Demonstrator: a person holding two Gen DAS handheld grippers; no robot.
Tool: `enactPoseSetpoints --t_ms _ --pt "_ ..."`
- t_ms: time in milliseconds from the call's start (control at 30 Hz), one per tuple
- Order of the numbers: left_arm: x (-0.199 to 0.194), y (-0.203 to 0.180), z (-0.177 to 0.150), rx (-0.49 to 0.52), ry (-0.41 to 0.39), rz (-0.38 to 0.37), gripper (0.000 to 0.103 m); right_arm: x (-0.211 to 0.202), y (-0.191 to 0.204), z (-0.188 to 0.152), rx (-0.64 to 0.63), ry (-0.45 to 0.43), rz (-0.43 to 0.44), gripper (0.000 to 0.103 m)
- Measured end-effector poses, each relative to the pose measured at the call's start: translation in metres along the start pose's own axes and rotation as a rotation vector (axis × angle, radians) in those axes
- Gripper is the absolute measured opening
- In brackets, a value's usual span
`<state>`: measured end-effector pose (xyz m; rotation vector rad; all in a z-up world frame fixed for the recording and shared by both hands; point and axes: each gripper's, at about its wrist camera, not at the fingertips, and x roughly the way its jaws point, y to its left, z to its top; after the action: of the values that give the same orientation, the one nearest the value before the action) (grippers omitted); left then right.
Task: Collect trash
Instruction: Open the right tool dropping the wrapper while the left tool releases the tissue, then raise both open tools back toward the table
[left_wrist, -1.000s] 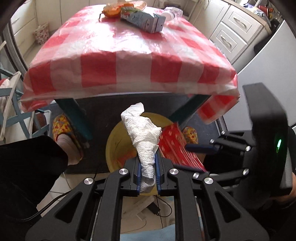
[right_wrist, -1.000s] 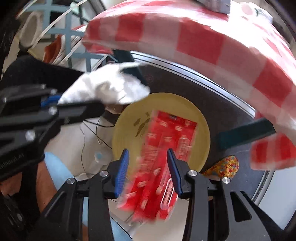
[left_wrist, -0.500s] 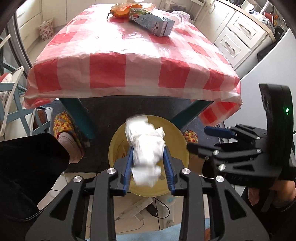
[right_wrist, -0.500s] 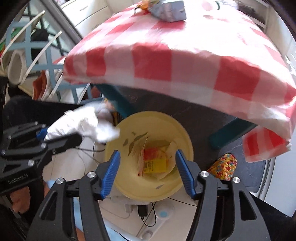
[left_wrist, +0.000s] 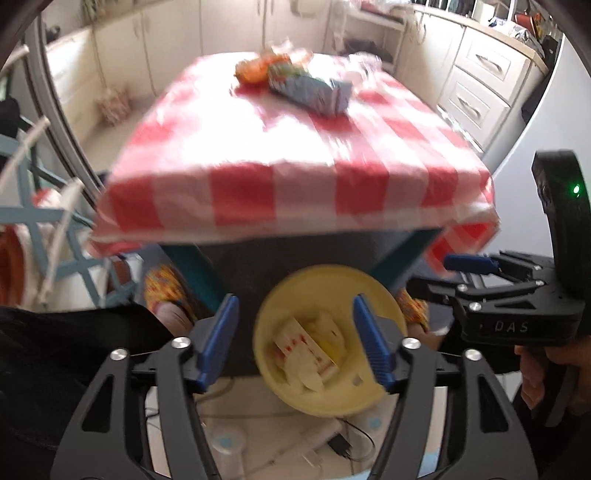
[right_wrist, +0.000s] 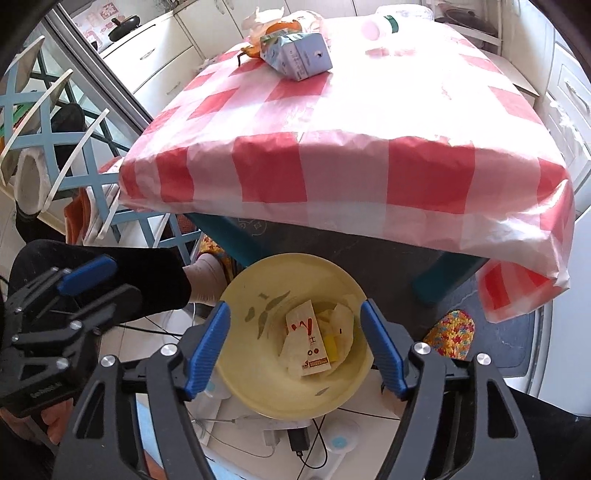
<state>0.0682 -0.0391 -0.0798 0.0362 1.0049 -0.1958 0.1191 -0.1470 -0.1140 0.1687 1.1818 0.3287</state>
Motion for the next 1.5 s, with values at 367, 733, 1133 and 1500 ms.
enactPoseSetpoints --t_ms 367,733,1133,1500 --pt "-0.014 0.009 0.008 -0.028 -0.102 0.082 0.077 0.001 -0.001 0.0 0.007 0.005 -0.007 0.073" --pt "-0.016 0.008 0.007 -0.02 -0.119 0.102 0.08 0.001 -0.001 0.0 0.008 0.005 -0.007 0.075" --pt "-0.016 0.008 0.007 -0.017 -0.13 0.117 0.083 0.001 -0.001 0.0 0.007 0.006 -0.007 0.075" --pt "-0.018 0.008 0.007 -0.01 -0.158 0.124 0.083 -0.003 0.004 0.0 -0.005 -0.012 0.007 0.075"
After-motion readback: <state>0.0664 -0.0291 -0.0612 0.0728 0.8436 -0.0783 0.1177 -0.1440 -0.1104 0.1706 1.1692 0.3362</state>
